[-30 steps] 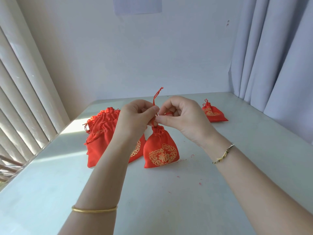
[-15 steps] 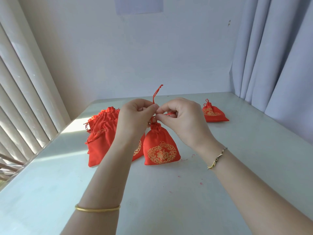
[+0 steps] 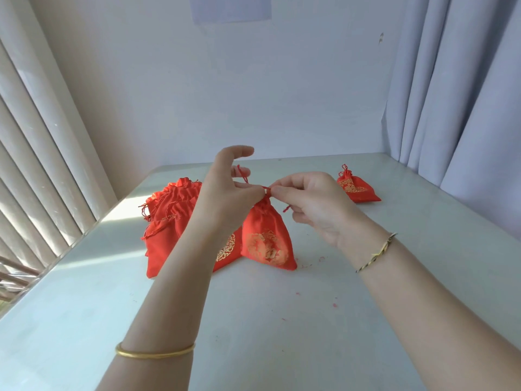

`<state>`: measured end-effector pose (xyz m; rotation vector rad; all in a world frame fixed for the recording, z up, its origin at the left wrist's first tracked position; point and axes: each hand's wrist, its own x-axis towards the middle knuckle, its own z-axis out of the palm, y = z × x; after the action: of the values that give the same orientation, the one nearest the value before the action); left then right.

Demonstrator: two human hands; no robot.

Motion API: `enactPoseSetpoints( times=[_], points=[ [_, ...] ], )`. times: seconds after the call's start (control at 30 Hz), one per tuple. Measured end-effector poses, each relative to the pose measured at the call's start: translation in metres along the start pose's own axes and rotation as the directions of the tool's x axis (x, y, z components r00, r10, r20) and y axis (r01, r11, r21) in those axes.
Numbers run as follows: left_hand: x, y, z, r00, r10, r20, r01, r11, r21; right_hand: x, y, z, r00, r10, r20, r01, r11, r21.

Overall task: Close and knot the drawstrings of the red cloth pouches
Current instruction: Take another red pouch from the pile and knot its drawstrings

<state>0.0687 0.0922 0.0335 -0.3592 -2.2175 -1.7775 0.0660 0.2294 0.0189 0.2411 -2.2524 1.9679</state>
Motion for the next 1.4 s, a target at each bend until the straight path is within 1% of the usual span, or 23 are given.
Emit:
enactPoseSetpoints(
  times=[0.03, 0.1, 0.17, 0.23, 0.3, 0.37, 0.57, 0.67, 0.77, 1.0, 1.13, 1.2, 1.27, 1.33, 1.37, 1.4],
  points=[
    [-0.001, 0.000, 0.000, 1.000, 0.017, -0.003, -0.017, 1.000, 0.019, 0.001, 0.002, 0.000, 0.995, 0.089, 0.044, -0.094, 0.987, 0.132],
    [-0.001, -0.001, 0.000, 0.999, 0.048, -0.003, -0.047, 0.997, 0.055, 0.004, 0.004, 0.000, 0.964, 0.222, 0.147, -0.260, 0.904, 0.340],
    [-0.001, -0.003, 0.000, 0.996, 0.094, 0.008, -0.094, 0.991, 0.096, 0.006, 0.007, -0.001, 0.920, 0.312, 0.238, -0.391, 0.783, 0.484],
    [0.001, -0.004, 0.000, 0.991, 0.130, 0.043, -0.136, 0.977, 0.166, 0.008, 0.010, -0.001, 0.885, 0.365, 0.291, -0.466, 0.683, 0.562],
    [0.002, -0.005, 0.001, 0.986, 0.155, 0.064, -0.166, 0.956, 0.243, 0.008, 0.011, -0.001, 0.869, 0.384, 0.313, -0.494, 0.632, 0.597],
    [0.003, -0.006, 0.001, 0.983, 0.173, 0.068, -0.185, 0.936, 0.298, 0.009, 0.011, -0.001, 0.864, 0.395, 0.313, -0.501, 0.605, 0.619],
    [0.003, -0.006, 0.000, 0.977, 0.207, 0.059, -0.212, 0.876, 0.434, 0.008, 0.011, -0.001, 0.865, 0.400, 0.304, -0.495, 0.575, 0.651],
    [0.003, -0.005, 0.001, 0.973, 0.227, 0.050, -0.223, 0.850, 0.477, 0.008, 0.010, -0.001, 0.871, 0.391, 0.297, -0.484, 0.581, 0.655],
    [0.002, -0.006, 0.001, 0.970, 0.236, 0.050, -0.227, 0.818, 0.528, 0.008, 0.010, 0.000, 0.881, 0.376, 0.287, -0.468, 0.609, 0.640],
    [0.004, -0.009, 0.005, 0.976, 0.216, 0.027, -0.191, 0.790, 0.583, 0.007, 0.010, 0.001, 0.927, 0.324, 0.188, -0.372, 0.737, 0.564],
    [0.004, -0.010, 0.007, 0.969, 0.246, 0.018, -0.210, 0.786, 0.582, 0.007, 0.009, 0.000, 0.949, 0.275, 0.156, -0.316, 0.794, 0.519],
    [0.005, -0.011, 0.006, 0.968, 0.250, -0.012, -0.200, 0.801, 0.564, 0.007, 0.009, -0.003, 0.962, 0.246, 0.121, -0.274, 0.836, 0.476],
    [0.006, -0.011, 0.005, 0.974, 0.222, -0.039, -0.171, 0.843, 0.510, 0.009, 0.011, -0.008, 0.971, 0.229, 0.069, -0.235, 0.858, 0.457],
    [0.005, -0.010, 0.004, 0.991, 0.132, -0.013, -0.114, 0.899, 0.422, 0.011, 0.012, -0.013, 0.981, 0.193, 0.005, -0.175, 0.877, 0.448],
    [0.005, -0.009, 0.004, 0.997, 0.074, 0.019, -0.076, 0.928, 0.365, 0.012, 0.014, -0.014, 0.988, 0.147, -0.038, -0.120, 0.908, 0.401],
    [0.005, -0.008, 0.004, 0.998, 0.020, 0.055, -0.036, 0.952, 0.302, 0.012, 0.015, -0.015, 0.993, 0.083, -0.084, -0.054, 0.951, 0.303]
  ],
)
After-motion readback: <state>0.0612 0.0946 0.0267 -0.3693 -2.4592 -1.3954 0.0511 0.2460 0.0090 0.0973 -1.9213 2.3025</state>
